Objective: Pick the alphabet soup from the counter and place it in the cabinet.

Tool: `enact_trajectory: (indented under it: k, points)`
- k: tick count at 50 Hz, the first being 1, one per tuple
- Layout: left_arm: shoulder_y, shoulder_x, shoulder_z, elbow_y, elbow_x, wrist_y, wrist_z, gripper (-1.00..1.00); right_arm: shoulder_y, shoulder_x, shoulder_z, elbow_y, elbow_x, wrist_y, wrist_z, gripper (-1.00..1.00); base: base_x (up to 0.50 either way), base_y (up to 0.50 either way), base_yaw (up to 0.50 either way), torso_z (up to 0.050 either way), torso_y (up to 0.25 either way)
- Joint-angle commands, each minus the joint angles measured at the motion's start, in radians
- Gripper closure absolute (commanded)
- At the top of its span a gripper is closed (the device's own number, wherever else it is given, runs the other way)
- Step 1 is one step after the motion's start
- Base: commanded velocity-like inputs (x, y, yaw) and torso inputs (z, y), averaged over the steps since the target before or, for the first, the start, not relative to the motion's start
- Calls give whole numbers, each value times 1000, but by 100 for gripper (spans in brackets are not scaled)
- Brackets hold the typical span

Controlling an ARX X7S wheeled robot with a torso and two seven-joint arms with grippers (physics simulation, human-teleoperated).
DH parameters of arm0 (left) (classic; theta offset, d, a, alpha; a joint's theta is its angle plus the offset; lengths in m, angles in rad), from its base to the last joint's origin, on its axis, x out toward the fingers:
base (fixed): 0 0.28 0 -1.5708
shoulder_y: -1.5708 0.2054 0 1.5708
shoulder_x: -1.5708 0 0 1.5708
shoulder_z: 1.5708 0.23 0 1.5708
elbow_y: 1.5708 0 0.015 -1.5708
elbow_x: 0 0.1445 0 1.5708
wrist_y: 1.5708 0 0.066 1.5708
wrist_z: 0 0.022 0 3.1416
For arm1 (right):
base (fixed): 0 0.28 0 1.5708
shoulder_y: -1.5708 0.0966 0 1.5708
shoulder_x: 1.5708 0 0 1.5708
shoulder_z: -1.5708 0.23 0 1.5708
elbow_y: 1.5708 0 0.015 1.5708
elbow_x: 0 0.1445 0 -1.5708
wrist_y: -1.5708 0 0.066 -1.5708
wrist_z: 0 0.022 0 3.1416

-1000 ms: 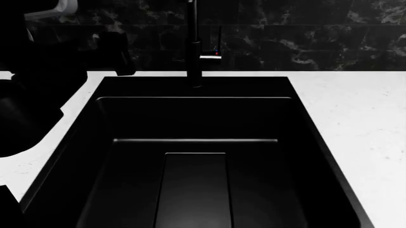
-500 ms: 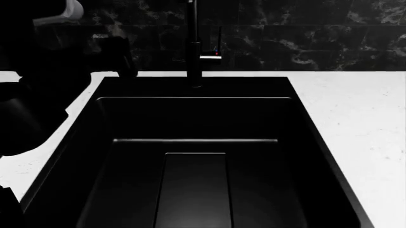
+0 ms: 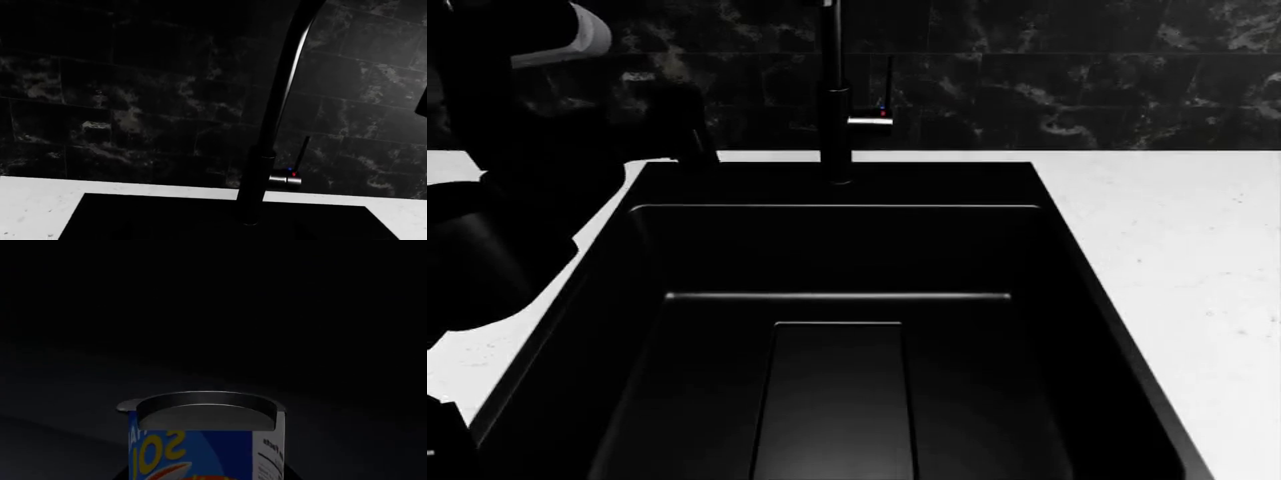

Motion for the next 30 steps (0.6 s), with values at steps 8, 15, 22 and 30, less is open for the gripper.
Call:
enact_trajectory:
  k: [8, 15, 22, 30]
  points:
    - [8, -5, 5, -1, -5, 8, -3, -100, -168, -11, -142, 229, 132, 59, -58, 100, 1, 0, 2, 0, 0]
    - [8, -6, 6, 2, -10, 9, -8, -100, -176, -3, -147, 207, 129, 62, -53, -100, 0, 0, 1, 0, 0]
    - [5, -7, 7, 5, -15, 10, -12, -100, -192, 13, -146, 159, 135, 78, -40, -100, 0, 0, 0, 0, 0]
    - [4, -9, 10, 7, -19, 12, -15, -100, -202, 24, -153, 128, 131, 78, -38, -100, 0, 0, 0, 0, 0]
